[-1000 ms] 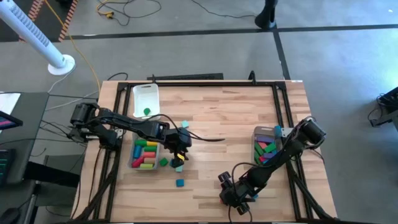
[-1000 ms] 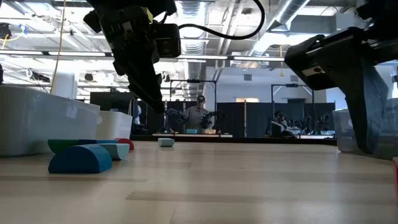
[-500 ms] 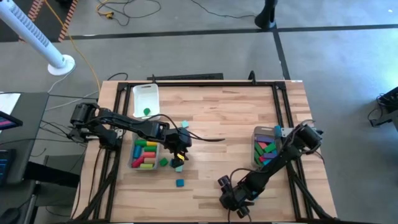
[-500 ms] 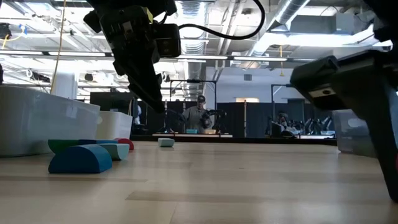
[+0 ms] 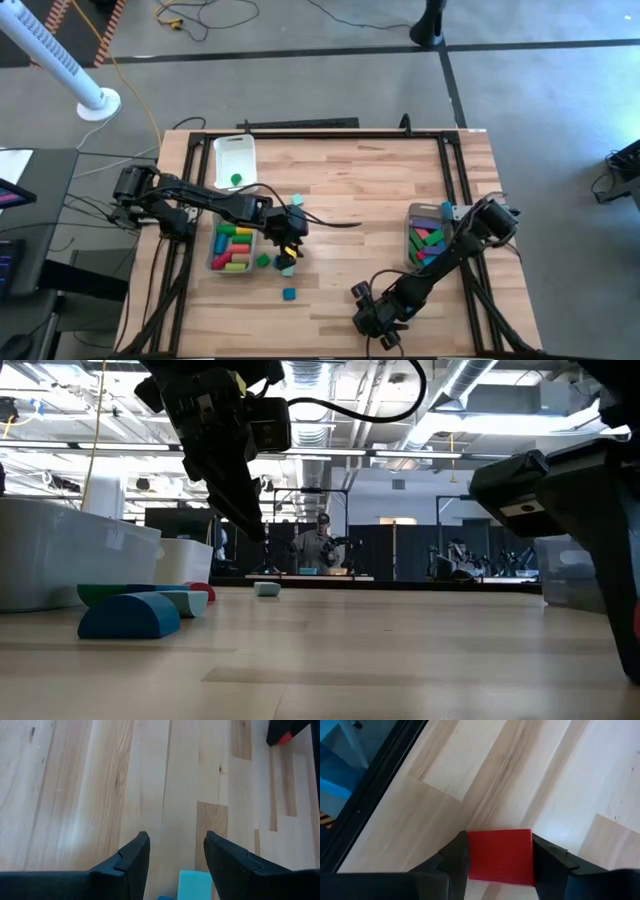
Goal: Sort blocks by size
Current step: Put the red semicircular block into the white bin
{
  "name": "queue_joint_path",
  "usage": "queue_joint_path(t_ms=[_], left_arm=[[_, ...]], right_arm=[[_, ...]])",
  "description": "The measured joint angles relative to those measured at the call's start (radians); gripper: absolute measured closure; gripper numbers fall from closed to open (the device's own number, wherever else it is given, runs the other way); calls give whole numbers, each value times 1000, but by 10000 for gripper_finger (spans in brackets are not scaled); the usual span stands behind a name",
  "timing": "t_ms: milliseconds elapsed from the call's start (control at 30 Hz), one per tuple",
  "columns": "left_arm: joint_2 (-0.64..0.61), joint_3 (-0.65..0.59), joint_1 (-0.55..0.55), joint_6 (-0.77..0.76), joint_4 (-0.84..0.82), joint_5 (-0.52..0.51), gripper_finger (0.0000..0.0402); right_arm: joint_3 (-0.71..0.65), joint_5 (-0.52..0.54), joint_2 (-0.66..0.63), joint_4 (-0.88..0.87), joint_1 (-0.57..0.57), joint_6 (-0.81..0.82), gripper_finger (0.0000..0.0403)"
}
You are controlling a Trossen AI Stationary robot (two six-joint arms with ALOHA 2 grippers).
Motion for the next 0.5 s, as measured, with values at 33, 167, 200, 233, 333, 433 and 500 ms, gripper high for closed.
queue_joint_path(t_ms=[33, 167, 200, 233, 333, 433, 500], left_arm=[[0, 0, 0, 0, 4, 0, 223], [0, 0, 0, -2, 39, 3, 223], [0, 0, 0, -2, 50, 3, 223], [0, 0, 0, -2, 62, 3, 223], [0, 0, 0, -2, 93, 4, 223], [0, 0, 0, 3, 120, 23, 223], [0, 0, 0, 5, 132, 29, 223]], right_arm=[[0, -1, -1, -1, -3, 3, 206], [-2, -8, -13, -6, -24, 17, 206], [-2, -10, -19, -11, -31, 29, 206], [-4, -10, -23, -17, -39, 38, 206], [-5, -8, -39, -23, -66, 59, 207], [-5, -5, -69, -20, -94, 59, 208], [-5, -5, -91, -25, -111, 59, 207]])
